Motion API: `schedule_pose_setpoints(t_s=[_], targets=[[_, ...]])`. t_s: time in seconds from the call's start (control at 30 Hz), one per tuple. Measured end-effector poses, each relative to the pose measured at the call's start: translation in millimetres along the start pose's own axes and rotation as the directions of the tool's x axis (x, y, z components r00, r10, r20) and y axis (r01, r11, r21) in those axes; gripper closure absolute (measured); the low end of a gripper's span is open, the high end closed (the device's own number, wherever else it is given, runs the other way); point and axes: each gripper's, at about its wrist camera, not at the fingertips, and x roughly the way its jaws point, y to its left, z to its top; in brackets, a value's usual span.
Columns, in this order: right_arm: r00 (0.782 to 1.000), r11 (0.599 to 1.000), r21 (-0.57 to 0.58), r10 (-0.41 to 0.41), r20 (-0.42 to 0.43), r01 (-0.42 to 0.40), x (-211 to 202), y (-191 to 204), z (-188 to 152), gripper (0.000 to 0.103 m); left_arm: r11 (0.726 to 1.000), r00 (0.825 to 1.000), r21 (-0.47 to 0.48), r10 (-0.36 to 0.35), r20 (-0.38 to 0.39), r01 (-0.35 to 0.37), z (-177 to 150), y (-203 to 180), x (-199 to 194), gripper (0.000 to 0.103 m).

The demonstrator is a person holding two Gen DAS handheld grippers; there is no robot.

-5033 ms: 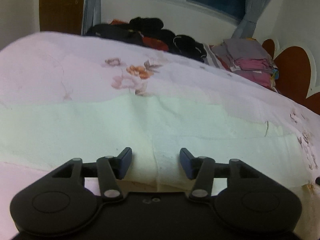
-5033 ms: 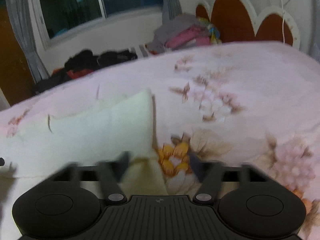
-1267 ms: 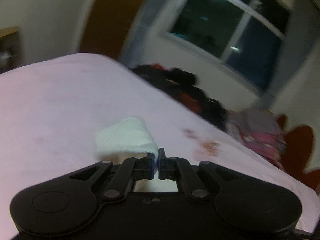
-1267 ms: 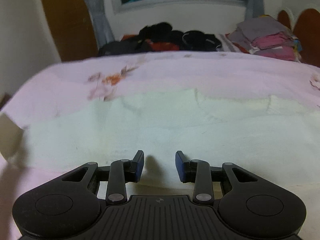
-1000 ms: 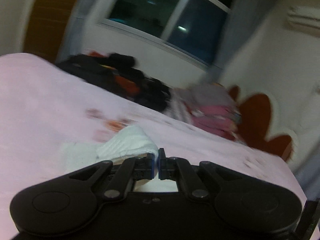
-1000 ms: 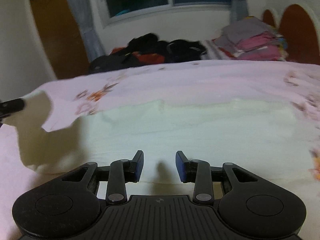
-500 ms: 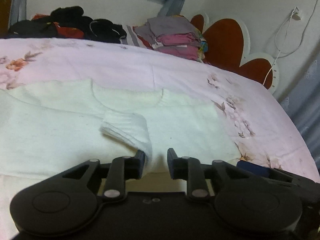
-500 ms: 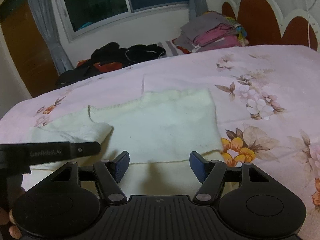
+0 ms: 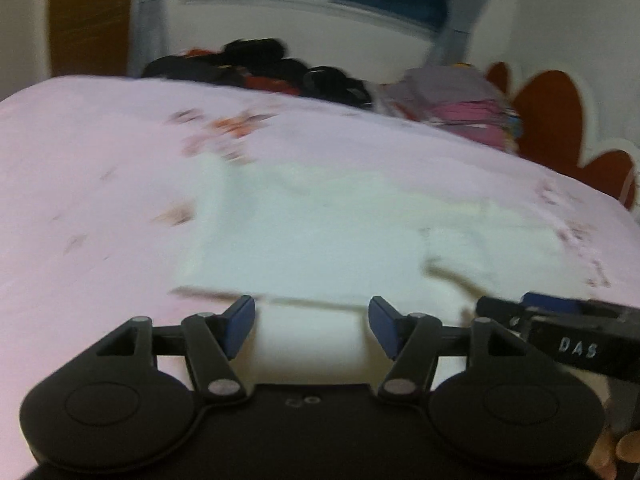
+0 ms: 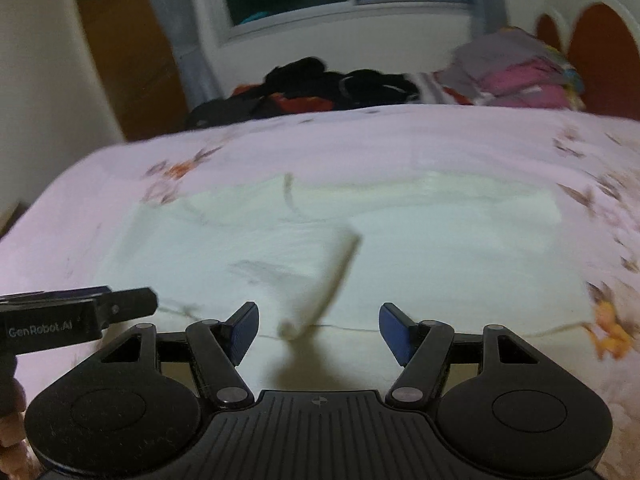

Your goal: Fold small clothes

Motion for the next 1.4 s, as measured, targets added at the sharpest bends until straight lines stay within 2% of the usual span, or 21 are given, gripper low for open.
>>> schedule_pose_setpoints(t_s=[0.1,0.27,0.3,0.33,0.37,0.4,0.47,0.5,0.67,0.8,0.93,1.03,1.07,1.13,1.23,1.4], targets=[[0.999,0.998,-0.050,-0.036,-0.002,0.036,15,12,-1,0.037,0.998,0.998,-0.008,0.059,-0.019,-0.059,-7,12,6,0.042],[0.997,0.996,-0.025,-0.080,0.010,0.080,31,9,8,0.037,0.992,0.993,0.025,0.120,-0.002,-0.120,-8,16,16,0.042],[0.997,0.997,-0.018,-0.080,0.012,0.080,31,6,12,0.042,0.991,0.992,0.030,0.128,0.002,-0.128,-7,16,18,0.041],[0.997,0.997,-0.013,-0.072,0.011,0.073,32,4,15,0.070,0.990,0.991,0.032,0.135,0.009,-0.135,-6,16,19,0.040],[0.997,0.997,-0.013,-0.073,0.008,0.073,31,2,19,0.084,0.989,0.990,0.031,0.143,0.013,-0.143,-6,16,20,0.040],[0.997,0.997,-0.012,-0.082,0.016,0.082,29,-1,22,0.090,0.989,0.989,0.029,0.147,0.017,-0.148,-5,16,19,0.040],[0.996,0.996,0.003,-0.086,0.036,0.086,20,-12,28,0.091,0.987,0.988,0.028,0.155,0.025,-0.155,-5,17,21,0.040],[0.995,0.995,0.015,-0.094,0.043,0.094,17,-19,30,0.097,0.987,0.987,0.029,0.159,0.028,-0.160,-3,17,23,0.040],[0.984,0.987,0.026,-0.158,0.077,0.156,-3,-51,38,0.098,0.986,0.986,0.033,0.162,0.036,-0.164,2,14,27,0.040],[0.973,0.976,0.043,-0.215,0.080,0.212,-11,-75,35,0.099,0.984,0.985,0.069,0.160,0.058,-0.164,2,7,29,0.046],[0.962,0.968,0.044,-0.251,0.111,0.248,-20,-89,31,0.099,0.983,0.987,0.109,0.137,0.083,-0.146,1,-1,29,0.073],[0.951,0.960,0.040,-0.279,0.134,0.276,-25,-95,32,0.099,0.976,0.984,0.151,0.137,0.117,-0.154,-2,-9,26,0.088],[0.948,0.957,0.040,-0.289,0.133,0.286,-25,-98,31,0.099,0.973,0.982,0.162,0.142,0.127,-0.162,-3,-12,24,0.090],[0.946,0.953,0.053,-0.304,0.112,0.300,-21,-105,27,0.099,0.968,0.980,0.182,0.149,0.134,-0.173,-5,-15,22,0.093],[0.955,0.952,0.082,-0.297,0.007,0.296,-4,-121,15,0.099,0.963,0.980,0.198,0.164,0.113,-0.184,-7,-15,26,0.093],[0.942,0.936,0.108,-0.337,0.007,0.334,-8,-131,7,0.099,0.964,0.983,0.204,0.153,0.103,-0.171,-6,-12,23,0.093]])
